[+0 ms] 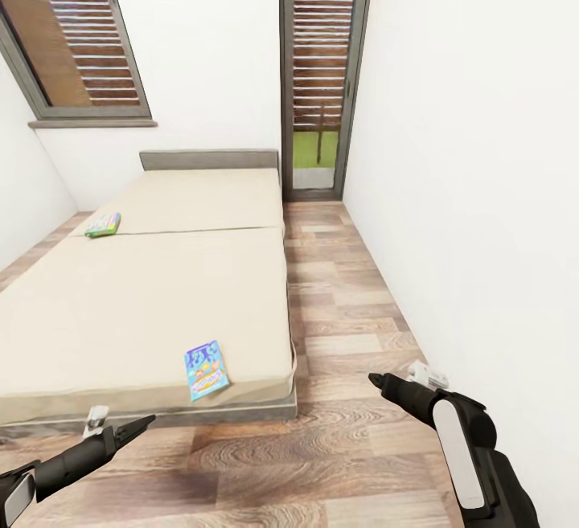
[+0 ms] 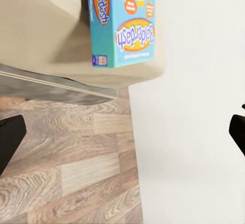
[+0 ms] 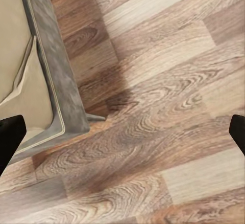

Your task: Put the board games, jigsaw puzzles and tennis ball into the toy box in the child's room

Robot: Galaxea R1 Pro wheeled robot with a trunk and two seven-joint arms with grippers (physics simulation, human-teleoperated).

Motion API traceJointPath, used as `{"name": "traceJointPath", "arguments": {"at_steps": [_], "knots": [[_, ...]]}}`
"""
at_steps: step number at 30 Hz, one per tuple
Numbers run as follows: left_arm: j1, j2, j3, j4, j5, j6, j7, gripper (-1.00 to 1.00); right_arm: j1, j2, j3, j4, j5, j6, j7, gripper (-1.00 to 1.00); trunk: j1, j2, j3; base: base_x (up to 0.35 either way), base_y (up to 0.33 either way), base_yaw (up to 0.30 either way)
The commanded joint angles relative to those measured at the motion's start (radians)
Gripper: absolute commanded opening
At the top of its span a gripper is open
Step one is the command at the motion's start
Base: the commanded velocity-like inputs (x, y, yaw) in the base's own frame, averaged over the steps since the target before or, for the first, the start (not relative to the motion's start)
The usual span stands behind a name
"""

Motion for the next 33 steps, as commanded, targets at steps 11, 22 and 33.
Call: {"name": "traceJointPath", "arguments": {"at_steps": [11,22,33], "knots": [[-0.001,-0.001,-0.005,-0.020,0.009,0.005,-0.021,1.00,-0.001,0.002,-0.001,0.001,-0.009,0.002,-0.010,1.00,0.038,-0.071,-0.032,0.000,0.000,0.000],[0.000,-0.005,-0.005,-0.051,0.010,0.014,-0.072,1.00,-0.002,-0.001,-0.008,0.002,-0.011,0.002,-0.009,1.00,0.046,-0.085,-0.039,0.000,0.000,0.000],[0.000,0.000,-0.005,-0.052,0.011,0.005,-0.131,1.00,-0.002,-0.001,-0.008,0.002,-0.011,0.002,-0.009,1.00,0.084,-0.155,-0.070,0.000,0.000,0.000]]}}
